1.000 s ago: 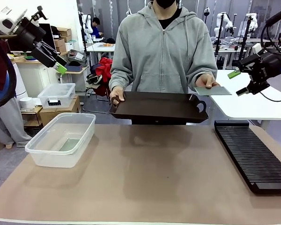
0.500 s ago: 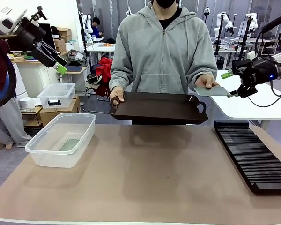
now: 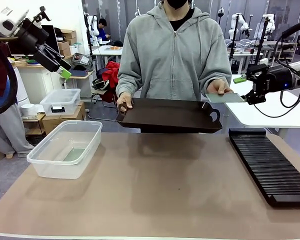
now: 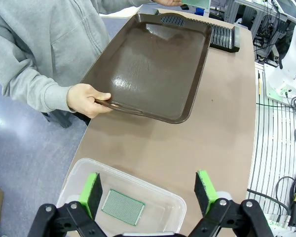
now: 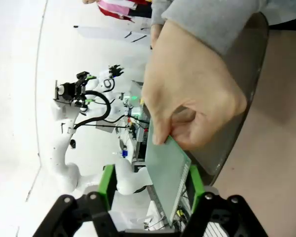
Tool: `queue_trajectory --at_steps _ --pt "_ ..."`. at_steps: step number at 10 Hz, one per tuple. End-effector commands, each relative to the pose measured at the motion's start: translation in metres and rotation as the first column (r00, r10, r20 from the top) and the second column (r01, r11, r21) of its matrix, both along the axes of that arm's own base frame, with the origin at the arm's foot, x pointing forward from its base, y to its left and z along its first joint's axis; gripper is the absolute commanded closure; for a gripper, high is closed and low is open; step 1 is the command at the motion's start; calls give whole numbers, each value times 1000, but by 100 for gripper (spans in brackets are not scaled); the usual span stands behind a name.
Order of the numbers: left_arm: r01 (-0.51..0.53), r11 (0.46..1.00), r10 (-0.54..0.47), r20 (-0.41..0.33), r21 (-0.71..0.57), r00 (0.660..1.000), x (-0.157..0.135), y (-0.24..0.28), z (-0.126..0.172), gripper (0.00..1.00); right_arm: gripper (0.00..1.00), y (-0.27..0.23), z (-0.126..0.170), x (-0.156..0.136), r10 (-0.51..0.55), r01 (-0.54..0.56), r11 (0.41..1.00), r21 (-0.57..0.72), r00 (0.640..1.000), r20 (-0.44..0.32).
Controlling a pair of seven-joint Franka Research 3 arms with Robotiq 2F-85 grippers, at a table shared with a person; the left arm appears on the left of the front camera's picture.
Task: Sort PCBs into racks and boxes based on the side picked up.
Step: Pick up the Blank PCB handed by the Human.
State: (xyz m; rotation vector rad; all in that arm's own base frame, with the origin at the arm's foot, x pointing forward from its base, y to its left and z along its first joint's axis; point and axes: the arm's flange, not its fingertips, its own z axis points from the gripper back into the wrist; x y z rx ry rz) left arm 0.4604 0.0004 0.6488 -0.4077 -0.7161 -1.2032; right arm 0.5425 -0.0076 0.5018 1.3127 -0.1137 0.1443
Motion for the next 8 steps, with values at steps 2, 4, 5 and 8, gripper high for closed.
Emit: queue_trajectory --at_steps 2,4,5,8 --pt "-1 1000 1 -1 1 1000 0 0 -1 0 100 -2 -4 9 41 -39 998 47 999 -34" --pt "-1 1000 1 -1 1 1000 0 0 -1 0 94 -3 -9 12 42 -38 998 58 998 -56" --pt "-1 1000 1 -1 1 1000 0 0 -1 0 100 -3 -12 15 39 -34 997 71 997 -71" --pt "-1 1000 1 -1 1 1000 0 0 -1 0 100 -6 -14 14 47 -37 994 107 994 -95"
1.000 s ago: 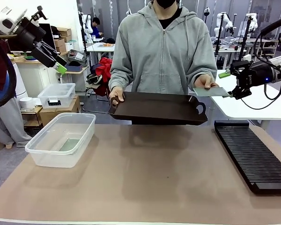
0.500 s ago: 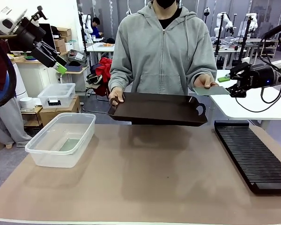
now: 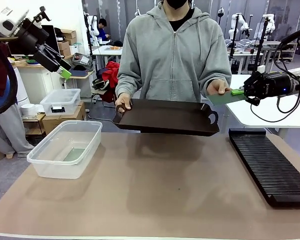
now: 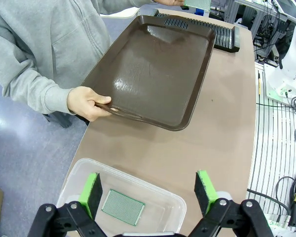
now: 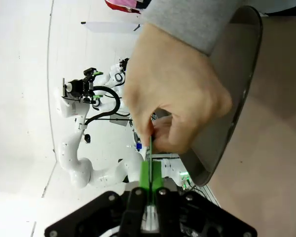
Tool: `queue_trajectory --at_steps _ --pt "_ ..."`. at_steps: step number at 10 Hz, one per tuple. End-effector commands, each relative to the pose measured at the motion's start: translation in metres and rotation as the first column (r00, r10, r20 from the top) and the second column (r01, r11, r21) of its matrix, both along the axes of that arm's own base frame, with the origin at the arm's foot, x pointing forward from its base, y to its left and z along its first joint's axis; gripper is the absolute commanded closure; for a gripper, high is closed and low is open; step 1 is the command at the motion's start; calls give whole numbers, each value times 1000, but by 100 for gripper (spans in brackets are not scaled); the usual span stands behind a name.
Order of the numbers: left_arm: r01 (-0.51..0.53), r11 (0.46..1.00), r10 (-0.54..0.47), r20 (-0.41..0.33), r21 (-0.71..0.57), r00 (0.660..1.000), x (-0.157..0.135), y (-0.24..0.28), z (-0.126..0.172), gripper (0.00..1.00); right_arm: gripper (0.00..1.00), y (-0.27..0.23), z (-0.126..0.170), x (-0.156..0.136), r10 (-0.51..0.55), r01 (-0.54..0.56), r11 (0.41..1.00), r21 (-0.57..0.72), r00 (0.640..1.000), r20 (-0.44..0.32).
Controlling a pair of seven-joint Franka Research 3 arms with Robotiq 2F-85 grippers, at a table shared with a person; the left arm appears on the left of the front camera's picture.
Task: Sort PCBs into racks and boxes based on the side picked up.
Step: Pick up the Blank PCB handed by the Human, then if the short side of the Blank PCB is picked up, insert it into the PCB Rack ; if the long side is picked up, place it in the Organizing box.
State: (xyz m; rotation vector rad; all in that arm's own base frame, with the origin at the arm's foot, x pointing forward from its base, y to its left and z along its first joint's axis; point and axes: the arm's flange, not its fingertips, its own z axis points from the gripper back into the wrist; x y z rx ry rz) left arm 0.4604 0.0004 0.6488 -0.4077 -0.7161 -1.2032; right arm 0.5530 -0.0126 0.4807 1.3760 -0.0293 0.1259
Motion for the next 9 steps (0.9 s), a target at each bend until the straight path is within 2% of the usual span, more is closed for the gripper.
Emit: queue_trajectory --at_steps 1,5,6,7,9 --pt "-1 1000 1 -1 1 1000 0 0 -1 0 100 -2 7 4 2 0 999 52 1000 -31" --pt "-1 1000 1 -1 1 1000 0 0 -1 0 100 -4 5 3 -11 15 998 61 997 -72" --pt "-1 1000 1 -1 1 1000 0 0 -1 0 100 -1 7 3 -4 5 999 39 999 -40" --pt "-1 1000 1 -1 1 1000 0 0 -1 0 100 0 11 4 -54 53 998 -24 996 -70" --pt "-1 1000 1 -1 1 1000 0 0 -1 0 100 -4 3 0 -12 14 1000 26 999 -48"
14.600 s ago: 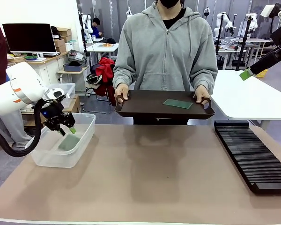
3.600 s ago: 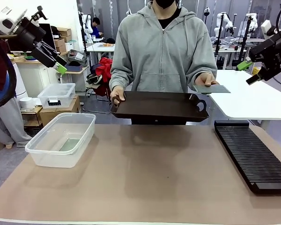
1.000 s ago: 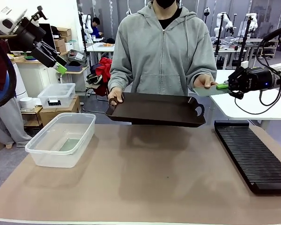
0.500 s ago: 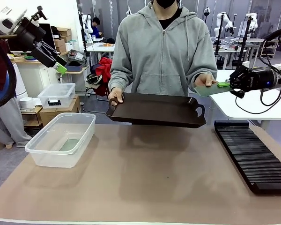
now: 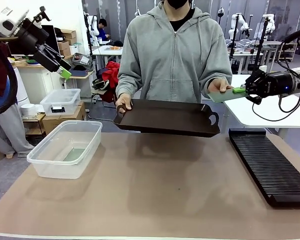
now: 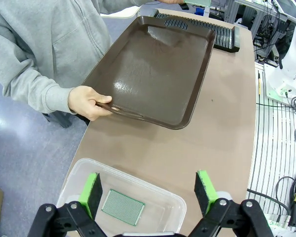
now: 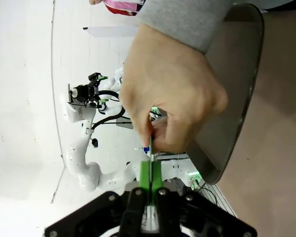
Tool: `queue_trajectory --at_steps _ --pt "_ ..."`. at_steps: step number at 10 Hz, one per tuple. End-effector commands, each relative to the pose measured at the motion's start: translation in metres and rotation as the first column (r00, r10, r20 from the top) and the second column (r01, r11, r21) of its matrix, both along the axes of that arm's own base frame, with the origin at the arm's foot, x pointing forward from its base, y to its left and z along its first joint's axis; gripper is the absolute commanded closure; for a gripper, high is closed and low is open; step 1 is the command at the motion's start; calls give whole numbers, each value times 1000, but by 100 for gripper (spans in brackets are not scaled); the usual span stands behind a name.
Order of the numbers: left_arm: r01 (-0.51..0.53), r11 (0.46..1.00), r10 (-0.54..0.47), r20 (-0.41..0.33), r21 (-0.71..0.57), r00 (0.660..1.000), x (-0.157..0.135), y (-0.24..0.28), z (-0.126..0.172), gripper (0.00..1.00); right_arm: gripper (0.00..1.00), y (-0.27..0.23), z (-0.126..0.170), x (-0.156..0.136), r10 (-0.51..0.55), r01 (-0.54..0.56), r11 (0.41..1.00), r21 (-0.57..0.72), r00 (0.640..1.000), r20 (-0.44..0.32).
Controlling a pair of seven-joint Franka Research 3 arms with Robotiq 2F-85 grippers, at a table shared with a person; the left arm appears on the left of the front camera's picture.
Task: Sort PCBs into racks and boxes based on the side picked up.
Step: If the short side of the Blank PCB is picked up, insert it into the PCB Rack ; if the long side is picked up, place it in the Organizing box.
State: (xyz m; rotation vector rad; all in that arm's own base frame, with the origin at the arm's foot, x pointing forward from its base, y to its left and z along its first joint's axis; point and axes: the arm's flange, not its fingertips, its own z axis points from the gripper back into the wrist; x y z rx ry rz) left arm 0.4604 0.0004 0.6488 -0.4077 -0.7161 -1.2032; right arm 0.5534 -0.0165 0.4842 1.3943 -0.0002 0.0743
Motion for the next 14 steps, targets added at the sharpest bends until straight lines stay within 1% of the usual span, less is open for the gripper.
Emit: queue_trajectory --at_steps 1,13,14 --pt "-1 1000 1 -1 1 1000 0 0 -1 0 100 0 -1 -1 6 -6 1000 10 1000 4" --pt "-1 1000 1 -1 1 1000 0 0 -1 0 100 0 -1 -1 6 -6 1000 10 1000 4" --pt "-1 1000 1 -1 1 1000 0 0 -1 0 98 0 0 0 2 -2 1000 1 1000 -1"
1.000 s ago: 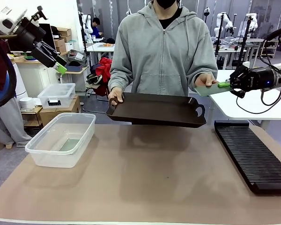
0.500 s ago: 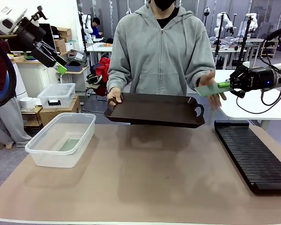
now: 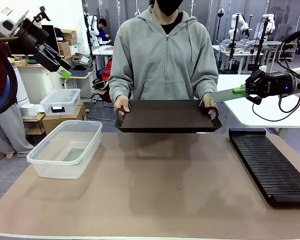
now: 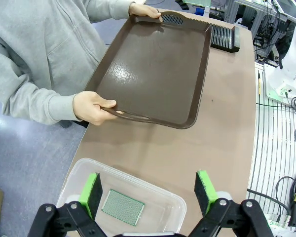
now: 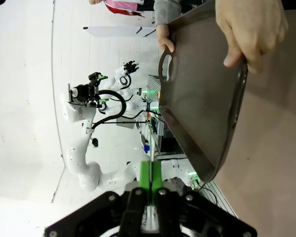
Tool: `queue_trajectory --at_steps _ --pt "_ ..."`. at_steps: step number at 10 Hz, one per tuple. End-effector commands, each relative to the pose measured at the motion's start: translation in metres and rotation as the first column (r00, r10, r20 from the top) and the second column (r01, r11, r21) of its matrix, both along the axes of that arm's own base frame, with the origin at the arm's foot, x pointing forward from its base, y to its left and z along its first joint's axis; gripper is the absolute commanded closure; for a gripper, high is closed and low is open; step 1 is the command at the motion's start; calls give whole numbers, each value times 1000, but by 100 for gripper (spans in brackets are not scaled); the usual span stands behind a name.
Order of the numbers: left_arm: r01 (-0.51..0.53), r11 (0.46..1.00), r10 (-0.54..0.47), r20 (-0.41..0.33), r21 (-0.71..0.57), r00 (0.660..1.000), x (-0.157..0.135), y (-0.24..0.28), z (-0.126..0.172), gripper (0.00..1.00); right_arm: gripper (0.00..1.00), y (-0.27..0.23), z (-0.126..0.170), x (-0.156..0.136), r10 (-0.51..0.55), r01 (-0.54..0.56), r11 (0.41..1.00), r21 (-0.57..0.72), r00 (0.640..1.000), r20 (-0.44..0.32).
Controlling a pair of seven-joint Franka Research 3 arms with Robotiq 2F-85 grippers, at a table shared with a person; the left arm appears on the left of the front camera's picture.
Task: Sort PCBs into racks and boxes based on the side picked up.
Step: If the short side of the Blank PCB is picked up, insert it into the PCB Rack ; if the long side is picked up, place it in the Organizing box.
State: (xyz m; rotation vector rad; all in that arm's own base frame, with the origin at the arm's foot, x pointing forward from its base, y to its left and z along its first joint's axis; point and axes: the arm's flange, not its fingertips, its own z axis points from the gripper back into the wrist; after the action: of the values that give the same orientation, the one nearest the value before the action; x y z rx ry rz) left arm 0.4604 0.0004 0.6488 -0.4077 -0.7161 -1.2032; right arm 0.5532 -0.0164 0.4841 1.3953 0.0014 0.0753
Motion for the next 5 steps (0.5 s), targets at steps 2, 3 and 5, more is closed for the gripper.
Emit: queue_trajectory --at_steps 2,3,5 --pt "-1 1000 1 -1 1 1000 0 0 -1 0 98 -1 1 0 11 -11 1000 -2 1000 15" --pt "-1 1000 1 -1 1 1000 0 0 -1 0 98 0 1 0 11 -11 1000 -9 999 45" --pt "-1 1000 1 -1 1 1000 0 0 -1 0 98 -15 15 -10 67 -70 997 11 975 211"
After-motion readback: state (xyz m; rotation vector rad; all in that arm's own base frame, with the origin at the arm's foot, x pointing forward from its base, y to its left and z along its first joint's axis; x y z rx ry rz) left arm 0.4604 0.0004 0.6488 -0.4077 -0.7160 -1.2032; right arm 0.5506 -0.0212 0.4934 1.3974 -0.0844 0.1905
